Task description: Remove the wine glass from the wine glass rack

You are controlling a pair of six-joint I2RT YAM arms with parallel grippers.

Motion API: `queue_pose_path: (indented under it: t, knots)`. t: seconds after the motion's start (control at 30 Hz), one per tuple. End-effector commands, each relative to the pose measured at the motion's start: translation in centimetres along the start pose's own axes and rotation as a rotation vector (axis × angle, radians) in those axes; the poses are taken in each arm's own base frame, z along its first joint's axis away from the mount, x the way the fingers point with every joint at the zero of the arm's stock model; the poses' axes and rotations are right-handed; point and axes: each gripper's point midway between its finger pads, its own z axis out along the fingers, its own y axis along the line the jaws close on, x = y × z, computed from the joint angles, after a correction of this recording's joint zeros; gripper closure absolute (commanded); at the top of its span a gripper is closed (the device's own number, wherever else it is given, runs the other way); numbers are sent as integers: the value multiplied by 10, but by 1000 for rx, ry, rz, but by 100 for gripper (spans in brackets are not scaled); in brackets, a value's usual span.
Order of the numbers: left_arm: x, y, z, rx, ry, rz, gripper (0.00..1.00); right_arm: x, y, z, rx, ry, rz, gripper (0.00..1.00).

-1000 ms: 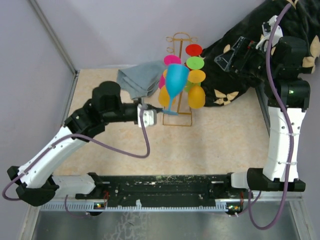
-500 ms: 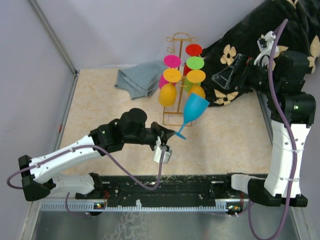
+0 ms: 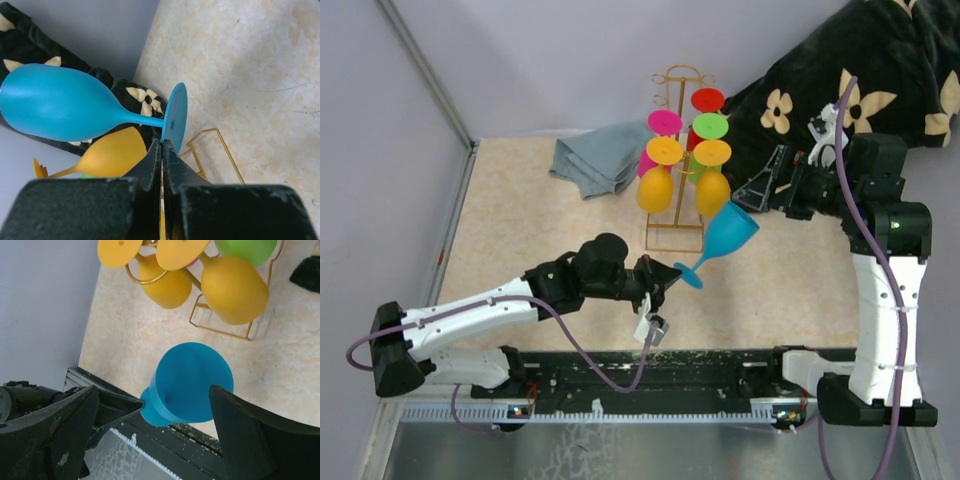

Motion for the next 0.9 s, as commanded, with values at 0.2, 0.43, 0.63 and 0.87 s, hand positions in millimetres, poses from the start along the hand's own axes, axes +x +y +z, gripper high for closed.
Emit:
queue_pose_path:
  t: [0.2, 0.43, 0.63, 0.87]
  knots:
    - [-7, -9, 25, -80, -85, 178, 100, 26, 4, -7, -23, 39, -33, 9]
    - [-5, -7, 32, -96, -89, 203, 100, 49, -4, -4, -15, 93, -6, 10]
    - [-6, -5, 36, -109, -96, 232, 100, 64, -10, 1, -6, 144, 18, 13]
    - [-4, -5, 40, -115, -94, 239, 100, 69, -12, 7, -10, 179, 19, 24]
